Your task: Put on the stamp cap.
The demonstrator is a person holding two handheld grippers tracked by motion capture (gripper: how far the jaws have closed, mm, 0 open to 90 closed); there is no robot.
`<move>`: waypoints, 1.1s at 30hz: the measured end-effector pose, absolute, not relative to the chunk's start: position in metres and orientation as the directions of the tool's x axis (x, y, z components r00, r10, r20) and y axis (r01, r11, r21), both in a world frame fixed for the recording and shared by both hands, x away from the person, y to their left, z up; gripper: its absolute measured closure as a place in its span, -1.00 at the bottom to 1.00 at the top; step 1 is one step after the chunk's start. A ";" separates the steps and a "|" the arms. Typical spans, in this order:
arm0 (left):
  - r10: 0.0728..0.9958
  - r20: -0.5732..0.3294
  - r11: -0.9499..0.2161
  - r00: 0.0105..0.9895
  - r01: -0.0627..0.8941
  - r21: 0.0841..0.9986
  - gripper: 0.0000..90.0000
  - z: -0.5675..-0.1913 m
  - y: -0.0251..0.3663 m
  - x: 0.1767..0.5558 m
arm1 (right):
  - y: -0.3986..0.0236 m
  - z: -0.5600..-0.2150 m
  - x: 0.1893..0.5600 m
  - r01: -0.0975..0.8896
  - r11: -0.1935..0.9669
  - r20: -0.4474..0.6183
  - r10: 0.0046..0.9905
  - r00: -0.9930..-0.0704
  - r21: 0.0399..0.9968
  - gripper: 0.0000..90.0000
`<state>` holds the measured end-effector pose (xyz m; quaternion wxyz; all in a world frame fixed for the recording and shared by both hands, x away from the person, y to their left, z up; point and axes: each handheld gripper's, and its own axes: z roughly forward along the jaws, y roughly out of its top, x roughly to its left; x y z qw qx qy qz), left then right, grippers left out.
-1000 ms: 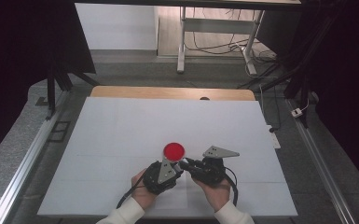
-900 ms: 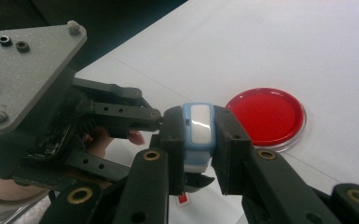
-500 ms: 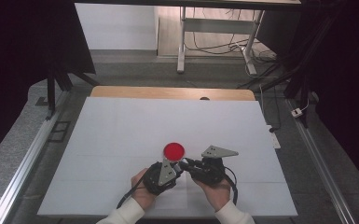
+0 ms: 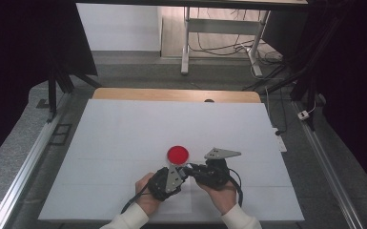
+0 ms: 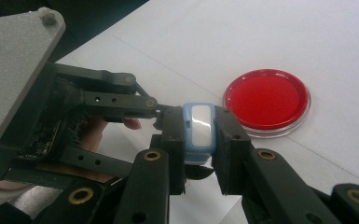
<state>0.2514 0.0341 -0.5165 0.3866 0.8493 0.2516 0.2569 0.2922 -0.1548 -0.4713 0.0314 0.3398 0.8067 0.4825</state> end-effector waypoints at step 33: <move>0.647 0.219 -0.520 0.730 0.213 0.827 0.45 -0.516 0.040 0.252 | -0.163 -0.470 0.294 0.534 0.198 0.353 0.558 -0.751 0.822 0.67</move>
